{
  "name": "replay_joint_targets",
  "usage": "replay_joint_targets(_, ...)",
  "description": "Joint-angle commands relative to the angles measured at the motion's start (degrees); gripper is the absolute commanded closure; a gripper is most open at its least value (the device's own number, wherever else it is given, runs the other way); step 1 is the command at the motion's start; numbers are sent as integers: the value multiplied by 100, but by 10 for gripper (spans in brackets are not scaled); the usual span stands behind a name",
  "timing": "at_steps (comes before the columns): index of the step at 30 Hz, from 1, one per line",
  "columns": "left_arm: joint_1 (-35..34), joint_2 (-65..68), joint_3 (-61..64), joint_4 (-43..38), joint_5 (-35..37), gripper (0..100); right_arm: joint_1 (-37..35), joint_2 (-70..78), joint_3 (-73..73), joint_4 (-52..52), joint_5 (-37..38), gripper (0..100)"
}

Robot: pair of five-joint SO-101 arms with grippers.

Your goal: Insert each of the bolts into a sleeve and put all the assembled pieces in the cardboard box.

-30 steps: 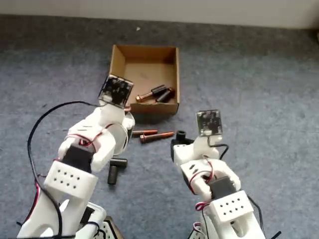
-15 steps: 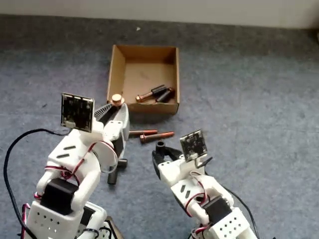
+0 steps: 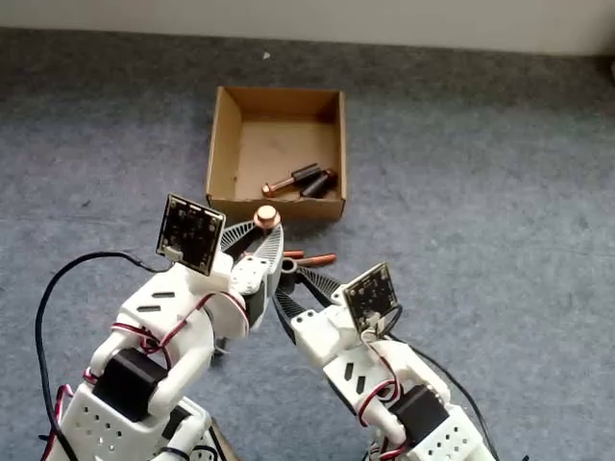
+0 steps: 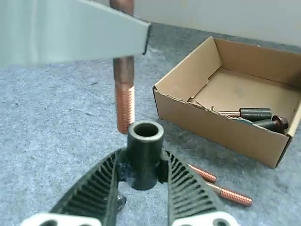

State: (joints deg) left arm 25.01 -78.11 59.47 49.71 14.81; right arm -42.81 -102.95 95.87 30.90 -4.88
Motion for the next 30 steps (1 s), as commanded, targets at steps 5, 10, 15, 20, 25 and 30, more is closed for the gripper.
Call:
replay_joint_targets(5,84,-154,-57,-440,26,995,-84,-40,778,-127,88,995)
replay_joint_targets(10,356,-848,66,-413,-35,995,-84,-31,778,-127,97,995)
replay_joint_targets(15,971,-1367,752,-756,-536,995,-84,-31,778,-127,97,995)
replay_joint_targets(20,646,-1464,971,-1011,-554,995,-75,-40,787,-127,97,995)
replay_joint_targets(25,462,-1464,971,-976,-545,995,-75,-40,787,-127,97,995)
replay_joint_targets(30,426,-1464,980,-976,-545,995,-75,-40,796,-127,97,995)
